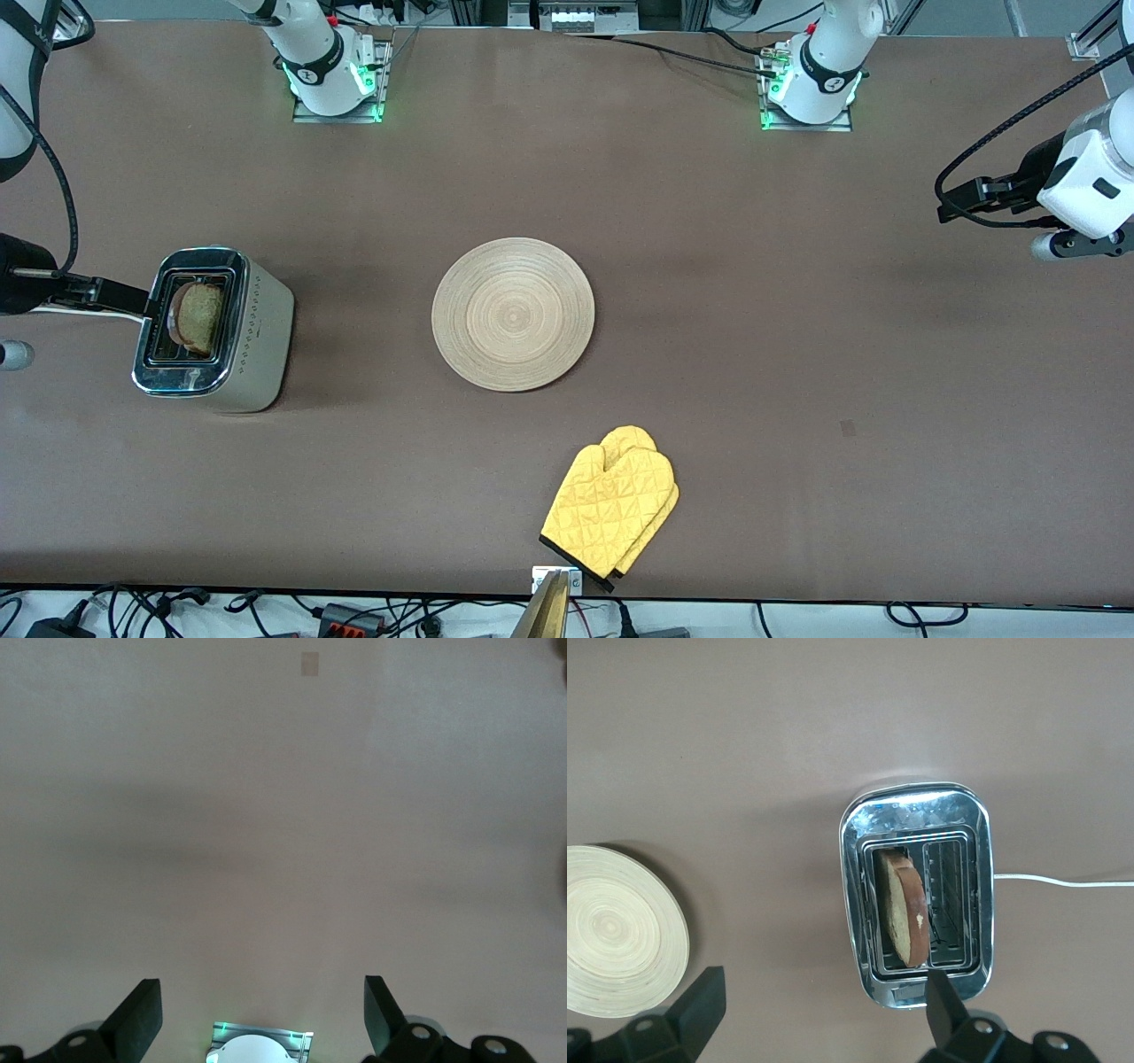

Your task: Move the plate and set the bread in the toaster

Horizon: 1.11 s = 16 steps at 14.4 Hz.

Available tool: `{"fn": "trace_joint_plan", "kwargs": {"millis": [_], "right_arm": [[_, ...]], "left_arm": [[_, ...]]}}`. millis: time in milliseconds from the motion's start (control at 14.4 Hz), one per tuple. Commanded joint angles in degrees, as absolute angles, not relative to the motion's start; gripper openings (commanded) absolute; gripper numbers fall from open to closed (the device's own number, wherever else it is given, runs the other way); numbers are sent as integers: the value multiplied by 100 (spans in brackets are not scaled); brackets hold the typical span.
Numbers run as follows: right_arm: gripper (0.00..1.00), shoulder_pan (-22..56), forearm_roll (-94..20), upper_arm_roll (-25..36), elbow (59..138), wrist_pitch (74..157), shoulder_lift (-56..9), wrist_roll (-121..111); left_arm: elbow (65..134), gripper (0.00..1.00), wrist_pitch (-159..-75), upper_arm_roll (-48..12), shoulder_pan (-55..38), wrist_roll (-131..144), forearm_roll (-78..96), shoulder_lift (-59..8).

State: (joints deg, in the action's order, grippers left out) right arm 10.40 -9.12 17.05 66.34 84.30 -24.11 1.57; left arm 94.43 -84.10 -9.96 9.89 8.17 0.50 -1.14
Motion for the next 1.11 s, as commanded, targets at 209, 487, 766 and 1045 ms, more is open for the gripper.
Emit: {"fn": "trace_joint_plan", "kwargs": {"millis": [209, 487, 766, 1045], "right_arm": [[100, 416, -775, 1128, 6714, 8700, -2110, 79], [100, -325, 9, -17, 7336, 9130, -1663, 176], [100, -343, 35, -9, 7629, 8922, -1433, 114], [100, -334, 88, -9, 9092, 9447, -460, 71]], "left_arm": [[9545, 100, -8376, -976, 993, 765, 123, 18], [9545, 100, -8376, -976, 993, 765, 123, 18], [9545, 100, -8376, -976, 993, 773, 123, 18], [9545, 100, -8376, -976, 993, 782, 123, 18]]}}
